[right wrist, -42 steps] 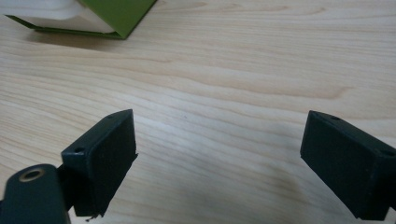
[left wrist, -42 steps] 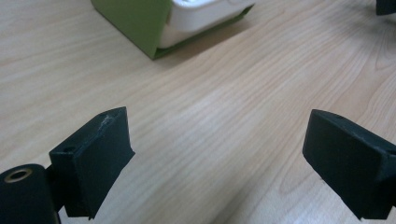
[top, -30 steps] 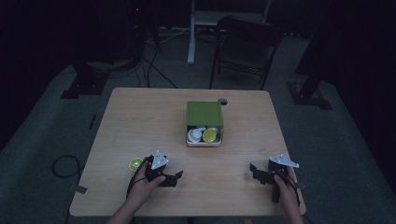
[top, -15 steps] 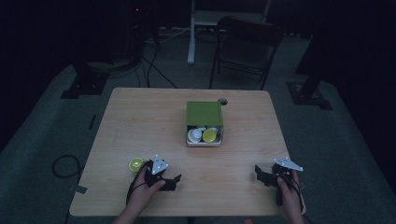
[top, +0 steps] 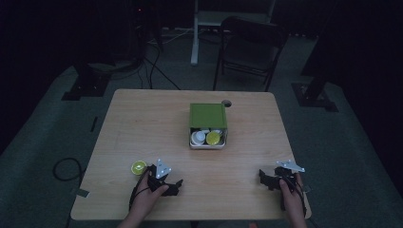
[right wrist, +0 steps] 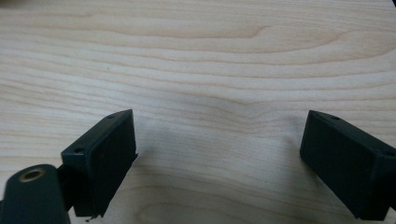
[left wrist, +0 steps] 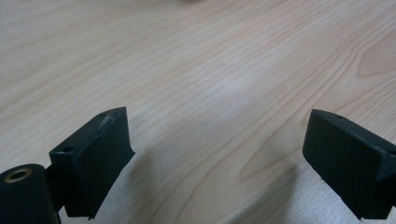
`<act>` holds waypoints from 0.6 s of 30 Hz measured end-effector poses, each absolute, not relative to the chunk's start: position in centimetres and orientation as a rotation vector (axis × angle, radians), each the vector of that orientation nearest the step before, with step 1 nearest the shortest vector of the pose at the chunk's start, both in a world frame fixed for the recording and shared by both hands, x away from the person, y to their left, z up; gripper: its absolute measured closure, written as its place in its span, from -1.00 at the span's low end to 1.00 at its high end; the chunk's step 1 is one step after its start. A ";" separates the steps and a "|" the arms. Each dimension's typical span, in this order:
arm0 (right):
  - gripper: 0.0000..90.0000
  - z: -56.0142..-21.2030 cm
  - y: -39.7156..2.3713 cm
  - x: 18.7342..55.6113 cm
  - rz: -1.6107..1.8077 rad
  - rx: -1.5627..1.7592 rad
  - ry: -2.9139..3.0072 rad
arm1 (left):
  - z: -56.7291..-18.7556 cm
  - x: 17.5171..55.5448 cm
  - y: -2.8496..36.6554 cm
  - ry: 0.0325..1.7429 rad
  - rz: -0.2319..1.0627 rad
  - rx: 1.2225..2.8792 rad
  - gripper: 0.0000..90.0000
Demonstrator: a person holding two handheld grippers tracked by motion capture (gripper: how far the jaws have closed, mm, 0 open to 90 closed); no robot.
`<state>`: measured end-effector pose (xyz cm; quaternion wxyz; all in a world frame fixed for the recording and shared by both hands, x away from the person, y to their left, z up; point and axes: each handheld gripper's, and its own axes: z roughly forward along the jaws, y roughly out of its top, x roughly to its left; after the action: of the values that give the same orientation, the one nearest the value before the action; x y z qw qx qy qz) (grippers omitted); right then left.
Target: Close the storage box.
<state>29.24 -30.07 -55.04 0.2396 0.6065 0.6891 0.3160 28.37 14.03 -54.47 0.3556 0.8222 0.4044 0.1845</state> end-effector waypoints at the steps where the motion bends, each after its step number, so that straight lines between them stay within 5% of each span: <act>1: -0.77 -55.1 -29.8 29.3 0.833 1.647 1.892 | -54.5 28.4 14.1 1.049 0.479 2.125 -0.81; 18: -0.78 -55.1 -29.7 29.3 0.820 1.638 1.896 | -54.7 28.5 14.2 1.085 0.461 2.164 -0.82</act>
<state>29.31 -29.71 -55.09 0.2499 0.6017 0.6962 0.3013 28.48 14.16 -54.67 0.3320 0.8283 0.4154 0.1763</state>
